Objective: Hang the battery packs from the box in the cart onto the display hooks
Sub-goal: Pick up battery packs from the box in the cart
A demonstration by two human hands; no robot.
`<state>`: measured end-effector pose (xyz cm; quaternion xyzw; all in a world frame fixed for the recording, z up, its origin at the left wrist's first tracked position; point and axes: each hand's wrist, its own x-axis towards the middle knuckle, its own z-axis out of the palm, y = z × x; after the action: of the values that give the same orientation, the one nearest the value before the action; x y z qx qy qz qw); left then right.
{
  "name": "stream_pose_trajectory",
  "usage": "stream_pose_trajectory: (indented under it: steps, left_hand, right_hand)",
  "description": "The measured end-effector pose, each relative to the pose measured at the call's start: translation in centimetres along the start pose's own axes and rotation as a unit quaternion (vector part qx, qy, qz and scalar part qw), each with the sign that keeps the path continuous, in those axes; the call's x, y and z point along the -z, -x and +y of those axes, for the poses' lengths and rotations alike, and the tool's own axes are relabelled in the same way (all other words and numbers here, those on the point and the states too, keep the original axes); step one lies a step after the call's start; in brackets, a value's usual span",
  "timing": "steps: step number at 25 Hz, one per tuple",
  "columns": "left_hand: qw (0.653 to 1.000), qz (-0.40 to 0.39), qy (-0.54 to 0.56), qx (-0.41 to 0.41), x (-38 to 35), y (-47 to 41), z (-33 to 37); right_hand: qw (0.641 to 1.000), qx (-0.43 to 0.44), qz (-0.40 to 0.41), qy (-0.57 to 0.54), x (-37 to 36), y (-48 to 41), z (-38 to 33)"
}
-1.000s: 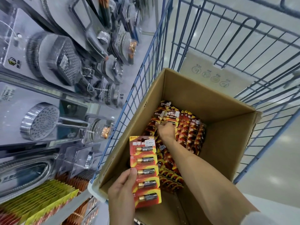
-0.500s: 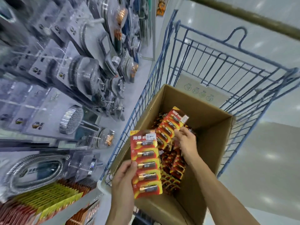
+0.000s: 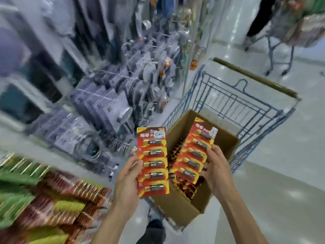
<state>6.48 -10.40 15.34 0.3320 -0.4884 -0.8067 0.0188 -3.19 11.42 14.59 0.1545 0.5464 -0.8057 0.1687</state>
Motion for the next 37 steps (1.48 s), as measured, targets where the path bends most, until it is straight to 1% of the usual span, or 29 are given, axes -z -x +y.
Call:
stream_pose_trajectory:
  steps: [2,4,8,11,14,19,22,24,27,30,34,37]
  left_hand:
    - [0.999,0.024,0.023,-0.026,2.2,4.0,-0.1]
    - [0.995,0.056,0.057,-0.056,5.2,8.6,-0.2]
    - [0.974,0.140,0.125,-0.130,11.3,17.1,-0.6]
    - [0.943,0.213,0.168,-0.191,16.3,23.5,-0.3]
    - [0.912,0.277,0.194,-0.231,21.3,29.7,-0.7]
    - [0.856,0.367,0.233,-0.279,30.2,40.1,-2.0]
    - [0.824,0.413,0.239,-0.305,35.8,46.0,-2.8]
    - [0.808,0.435,0.245,-0.314,40.1,50.1,-3.2]
    - [0.801,0.444,0.234,-0.327,45.7,55.3,-3.0]
    - [0.793,0.447,0.233,-0.342,50.8,59.7,-2.8]
    - [0.788,0.457,0.239,-0.335,55.7,63.0,-2.8]
    - [0.786,0.460,0.252,-0.328,57.7,64.1,-2.6]
  right_hand:
    - [0.999,0.006,-0.050,0.012,-1.2,2.5,0.4]
    - [0.994,-0.007,-0.107,0.024,-3.1,5.5,1.1]
    - [0.973,-0.047,-0.222,0.051,-8.2,10.5,3.6]
    - [0.943,-0.059,-0.315,0.091,-13.6,15.1,6.3]
    - [0.902,-0.051,-0.404,0.141,-19.0,20.7,8.9]
    - [0.847,-0.063,-0.500,0.170,-26.0,31.7,13.8]
    - [0.816,-0.081,-0.541,0.187,-29.5,39.2,17.6]
    - [0.806,-0.092,-0.552,0.191,-31.8,44.4,20.6]
    - [0.799,-0.108,-0.559,0.192,-35.0,51.3,24.1]
    - [0.794,-0.087,-0.568,0.201,-37.6,57.2,26.6]
    - [0.803,-0.082,-0.558,0.194,-39.4,62.3,28.9]
    - [0.802,-0.082,-0.557,0.197,-40.6,64.6,30.1]
